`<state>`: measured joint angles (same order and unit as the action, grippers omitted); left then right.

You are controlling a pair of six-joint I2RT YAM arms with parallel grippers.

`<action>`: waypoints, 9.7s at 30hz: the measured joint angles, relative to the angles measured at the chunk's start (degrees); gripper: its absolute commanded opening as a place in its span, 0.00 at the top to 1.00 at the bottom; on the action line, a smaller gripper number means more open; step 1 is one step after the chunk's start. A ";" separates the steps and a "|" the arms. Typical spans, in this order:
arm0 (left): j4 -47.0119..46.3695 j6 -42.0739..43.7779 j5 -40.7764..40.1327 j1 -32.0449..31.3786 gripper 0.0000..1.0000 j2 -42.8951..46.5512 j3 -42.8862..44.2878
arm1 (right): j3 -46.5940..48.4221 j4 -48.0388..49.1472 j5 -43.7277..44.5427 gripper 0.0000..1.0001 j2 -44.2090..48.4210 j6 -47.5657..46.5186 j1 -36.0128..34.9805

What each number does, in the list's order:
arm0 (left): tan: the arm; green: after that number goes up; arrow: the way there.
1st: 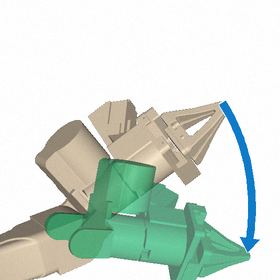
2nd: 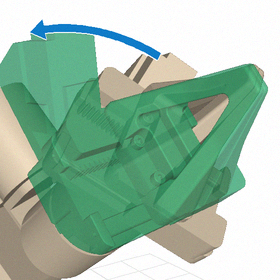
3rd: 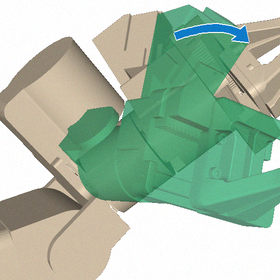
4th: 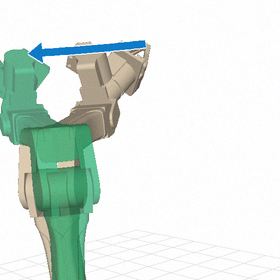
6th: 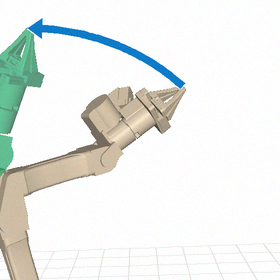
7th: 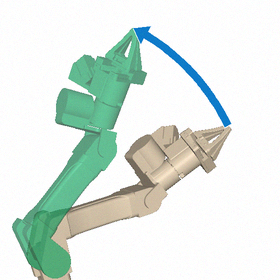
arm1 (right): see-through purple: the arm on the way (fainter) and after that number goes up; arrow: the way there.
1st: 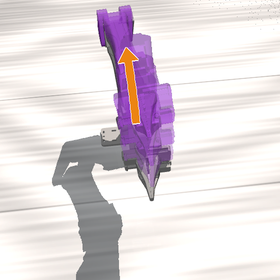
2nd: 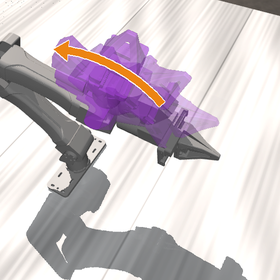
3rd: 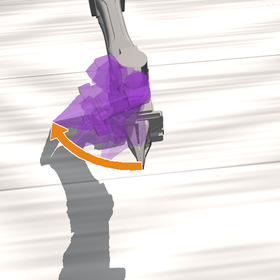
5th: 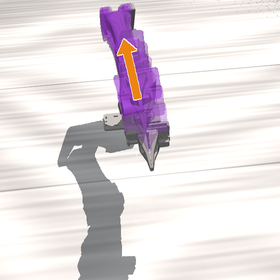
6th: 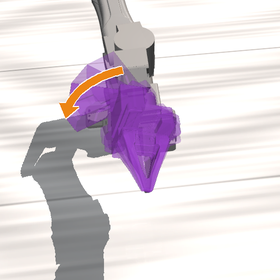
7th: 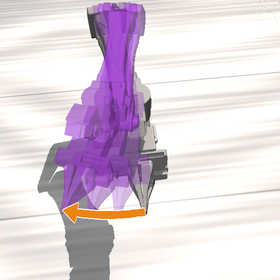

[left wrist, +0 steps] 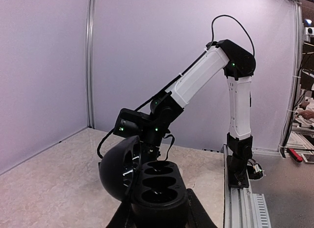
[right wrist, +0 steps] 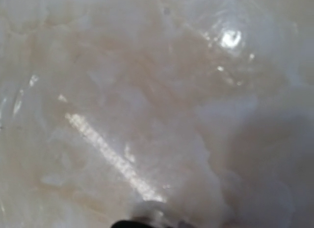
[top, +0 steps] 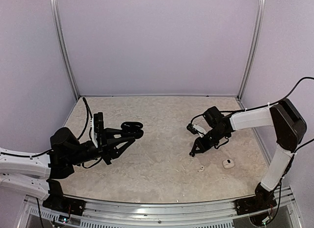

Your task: Insert the wireless bluetooth earbuds into the charging case

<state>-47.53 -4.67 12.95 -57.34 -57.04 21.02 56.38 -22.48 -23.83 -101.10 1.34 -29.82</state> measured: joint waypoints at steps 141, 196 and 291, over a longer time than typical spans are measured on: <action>-11.02 3.74 2.05 -3.63 1.00 -3.61 -4.11 | 11.67 28.59 29.66 0.82 16.70 -11.34 -49.68; -8.90 6.45 1.51 -5.01 1.00 -3.82 -4.09 | 13.55 25.73 32.04 0.98 15.87 -11.32 -49.44; -15.47 3.63 4.76 -2.21 1.00 -7.30 -4.70 | -12.15 13.97 20.02 0.60 7.80 13.00 11.76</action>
<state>-63.00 -1.04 17.72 -59.55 -64.34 16.32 44.23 -8.51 -3.81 -93.30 14.35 -18.06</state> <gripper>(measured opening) 0.253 0.426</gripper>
